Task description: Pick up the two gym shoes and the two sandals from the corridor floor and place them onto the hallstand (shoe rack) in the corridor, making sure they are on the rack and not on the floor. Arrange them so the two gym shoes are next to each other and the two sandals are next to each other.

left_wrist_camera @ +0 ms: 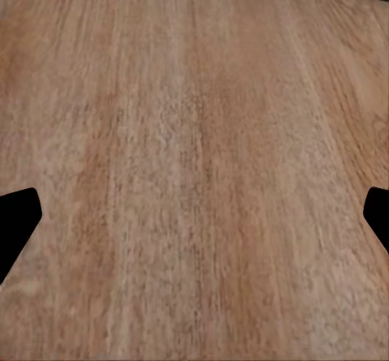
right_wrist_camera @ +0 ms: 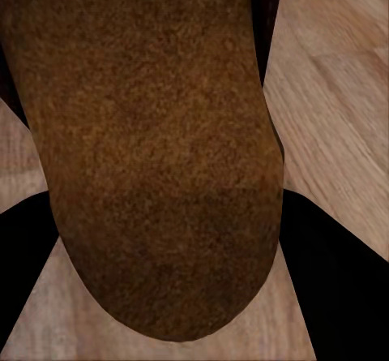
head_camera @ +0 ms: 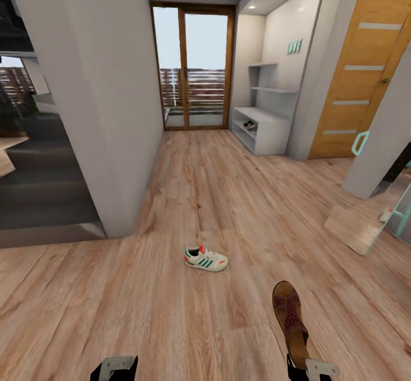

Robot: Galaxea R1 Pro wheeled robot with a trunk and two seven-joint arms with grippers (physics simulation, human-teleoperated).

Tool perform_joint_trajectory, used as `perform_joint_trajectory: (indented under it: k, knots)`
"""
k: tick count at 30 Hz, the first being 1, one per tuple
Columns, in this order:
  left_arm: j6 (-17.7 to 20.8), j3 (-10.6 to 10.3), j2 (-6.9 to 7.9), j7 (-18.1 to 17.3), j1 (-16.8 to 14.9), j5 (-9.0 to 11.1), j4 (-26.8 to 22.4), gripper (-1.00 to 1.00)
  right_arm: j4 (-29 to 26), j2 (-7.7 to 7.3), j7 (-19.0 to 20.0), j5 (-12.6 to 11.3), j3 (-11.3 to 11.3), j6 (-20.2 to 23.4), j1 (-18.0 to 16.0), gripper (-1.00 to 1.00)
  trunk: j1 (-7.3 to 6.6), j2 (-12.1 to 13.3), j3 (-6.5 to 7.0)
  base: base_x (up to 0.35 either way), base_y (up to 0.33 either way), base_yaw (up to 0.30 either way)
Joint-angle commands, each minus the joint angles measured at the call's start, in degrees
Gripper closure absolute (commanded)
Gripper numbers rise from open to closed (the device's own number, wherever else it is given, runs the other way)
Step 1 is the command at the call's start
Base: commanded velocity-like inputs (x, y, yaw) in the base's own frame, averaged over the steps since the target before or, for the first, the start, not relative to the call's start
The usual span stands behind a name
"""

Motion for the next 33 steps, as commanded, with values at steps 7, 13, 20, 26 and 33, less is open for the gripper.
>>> perform_joint_trajectory:
  k: [7, 13, 20, 26, 33]
  knots:
    - [-0.1, 0.5, 0.0, -0.5, 0.0, 0.1, 0.0, -1.0, 0.1, 0.06, -0.4, 0.6, -0.1, -0.1, -0.1, 1.0, 0.02, 0.0, 0.34, 0.282, 0.207, -0.194]
    - [-0.2, 0.5, 0.0, -0.5, 0.0, 0.0, 0.0, -1.0, 0.1, 0.09, -0.3, 0.6, -0.1, -0.1, -0.1, 1.0, 0.02, 0.0, 0.68, 0.252, 0.227, -0.214]
    - [-0.2, 0.5, 0.0, -0.6, 0.0, 0.0, 0.0, -1.0, 0.0, 0.11, -0.3, 0.6, -0.1, -0.1, -0.1, 1.0, 0.02, 0.0, 0.99, 0.189, 0.264, -0.253]
    - [-0.2, 0.4, 0.0, -0.6, 0.0, 0.0, 0.0, -1.0, 0.0, 0.4, -0.3, 0.5, -0.1, -0.1, -0.1, 1.0, 0.02, 0.0, 1.01, 0.178, 0.273, -0.297]
    - [-0.2, 0.5, 0.0, -0.8, 0.0, 0.0, 0.0, -1.0, 0.0, 0.52, -0.3, 0.5, -0.1, -0.1, -0.1, 1.0, 0.02, 0.0, 0.96, 0.178, 0.274, -0.119]
